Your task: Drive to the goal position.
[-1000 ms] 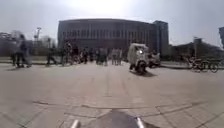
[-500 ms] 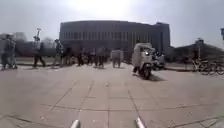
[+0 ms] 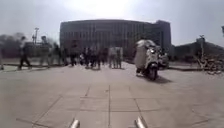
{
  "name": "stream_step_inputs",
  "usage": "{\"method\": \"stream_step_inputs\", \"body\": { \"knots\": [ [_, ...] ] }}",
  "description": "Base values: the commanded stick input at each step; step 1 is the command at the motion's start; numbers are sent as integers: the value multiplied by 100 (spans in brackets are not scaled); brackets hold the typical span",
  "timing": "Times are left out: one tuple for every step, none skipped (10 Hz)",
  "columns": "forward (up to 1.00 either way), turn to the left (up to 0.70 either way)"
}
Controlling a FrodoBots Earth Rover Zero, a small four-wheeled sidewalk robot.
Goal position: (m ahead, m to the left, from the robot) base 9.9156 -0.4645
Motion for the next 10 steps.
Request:
{"method": "stream_step_inputs", "body": {
  "knots": [
    [85, -15],
    [85, -26],
    [85, -30],
    [85, -32],
    [85, -32],
    [85, -27],
    [85, -26],
    [85, -20],
    [85, -12],
    [85, -5]
  ]
}}
